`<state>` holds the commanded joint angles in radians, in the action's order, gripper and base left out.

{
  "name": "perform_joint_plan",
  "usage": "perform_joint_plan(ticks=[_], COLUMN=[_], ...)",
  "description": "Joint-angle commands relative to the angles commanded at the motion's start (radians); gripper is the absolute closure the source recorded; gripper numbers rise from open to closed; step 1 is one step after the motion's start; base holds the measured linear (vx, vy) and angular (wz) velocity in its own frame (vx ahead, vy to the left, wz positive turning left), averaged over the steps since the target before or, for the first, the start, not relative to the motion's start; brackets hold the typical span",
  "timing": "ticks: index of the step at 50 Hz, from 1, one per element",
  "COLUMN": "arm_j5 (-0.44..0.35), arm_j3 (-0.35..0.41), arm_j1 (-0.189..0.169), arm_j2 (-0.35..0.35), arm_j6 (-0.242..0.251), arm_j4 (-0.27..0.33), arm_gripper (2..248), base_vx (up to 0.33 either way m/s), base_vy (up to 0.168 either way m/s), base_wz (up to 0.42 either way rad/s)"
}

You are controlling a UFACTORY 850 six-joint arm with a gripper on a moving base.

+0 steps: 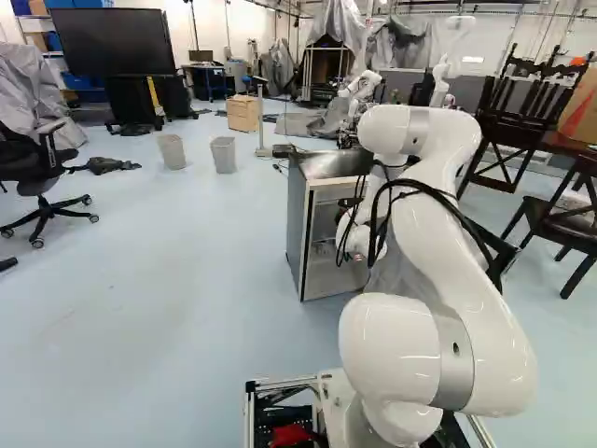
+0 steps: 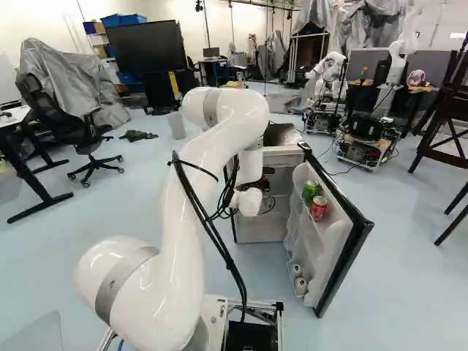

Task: Grab a drink from the fridge

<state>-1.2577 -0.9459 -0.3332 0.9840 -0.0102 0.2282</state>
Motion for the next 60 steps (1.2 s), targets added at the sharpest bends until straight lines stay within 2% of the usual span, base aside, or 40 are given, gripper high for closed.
perform_joint_plan(ticks=[60], arm_j5=[0.0], arm_j3=[0.426], arm_j1=[-0.036], arm_j2=[-0.388], arm_j6=[0.0], arm_j4=[0.0], arm_gripper=[157], base_vx=[0.0], base_vy=[0.0], base_wz=[0.0])
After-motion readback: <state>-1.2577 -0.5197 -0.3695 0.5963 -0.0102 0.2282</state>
